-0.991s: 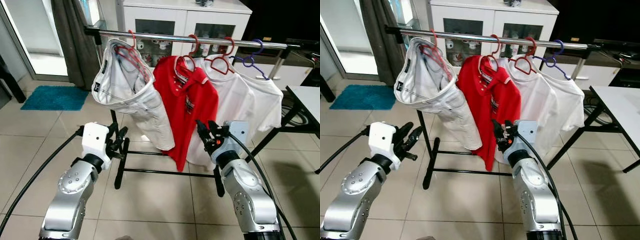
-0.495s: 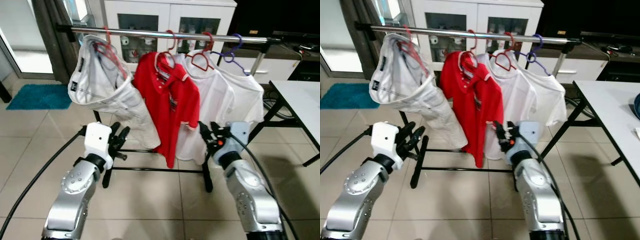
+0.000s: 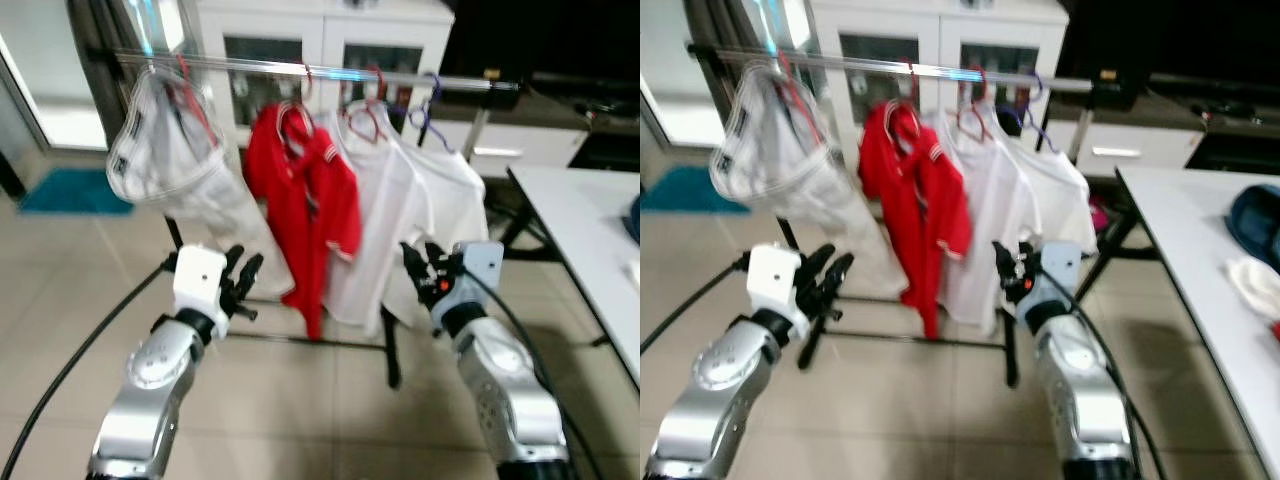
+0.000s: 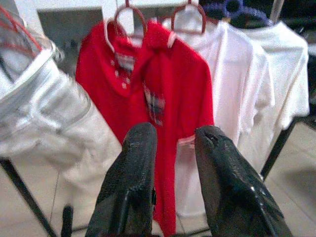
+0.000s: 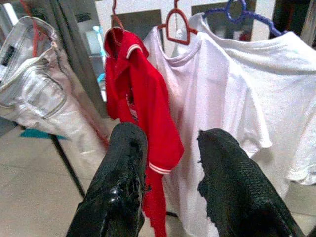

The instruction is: Hang hanger

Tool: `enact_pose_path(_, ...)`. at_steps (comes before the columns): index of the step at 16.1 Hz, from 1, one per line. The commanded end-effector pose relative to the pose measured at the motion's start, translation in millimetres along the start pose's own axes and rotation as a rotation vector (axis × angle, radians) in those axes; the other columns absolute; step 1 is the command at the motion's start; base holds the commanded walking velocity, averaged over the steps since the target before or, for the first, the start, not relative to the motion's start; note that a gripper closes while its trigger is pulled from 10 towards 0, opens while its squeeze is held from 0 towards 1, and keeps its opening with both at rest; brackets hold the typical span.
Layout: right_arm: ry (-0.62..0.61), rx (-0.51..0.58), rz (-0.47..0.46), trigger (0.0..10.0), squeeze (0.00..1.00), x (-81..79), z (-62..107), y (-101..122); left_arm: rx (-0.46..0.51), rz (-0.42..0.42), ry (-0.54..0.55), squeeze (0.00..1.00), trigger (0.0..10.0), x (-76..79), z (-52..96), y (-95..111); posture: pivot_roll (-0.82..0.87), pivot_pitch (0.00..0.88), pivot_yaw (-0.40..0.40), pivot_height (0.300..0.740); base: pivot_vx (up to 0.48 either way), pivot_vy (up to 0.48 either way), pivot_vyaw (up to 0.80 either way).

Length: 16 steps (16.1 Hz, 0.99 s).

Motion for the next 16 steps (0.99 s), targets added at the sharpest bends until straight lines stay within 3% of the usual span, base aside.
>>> enact_pose_path(1,0.004,0.018,0.020,10.0,0.00,-1.5,-2.5,6.0,0.011,-0.008,0.006,0.00,10.0,-1.3,-1.5,3.6,0.01,0.000,-0.022,0.740,0.000,-0.480,0.00)
enact_pose_path(6,0.008,0.019,0.023,10.0,0.00,-2.6,-3.5,6.3,0.013,-0.008,0.008,0.00,10.0,-1.1,-2.2,3.8,0.01,0.000,-0.025,0.740,0.000,-0.465,0.00)
enact_pose_path(16,-0.016,0.047,-0.005,10.0,0.00,-0.7,-6.8,10.7,0.041,0.014,0.028,0.00,10.0,-6.7,-6.4,10.1,0.02,0.000,-0.036,0.740,0.054,0.000,0.00)
Point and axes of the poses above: a point about 5 cm out from each wrist's last joint towards the gripper, its own z axis pointing back from the gripper into the wrist, its own y axis along the axis of the wrist's last joint, x = y × z, the point moved 3 cm from there along -z, pointing out of the wrist towards the gripper, and after that the axes turned 10 degrees about -z, right-handed, at the moved point
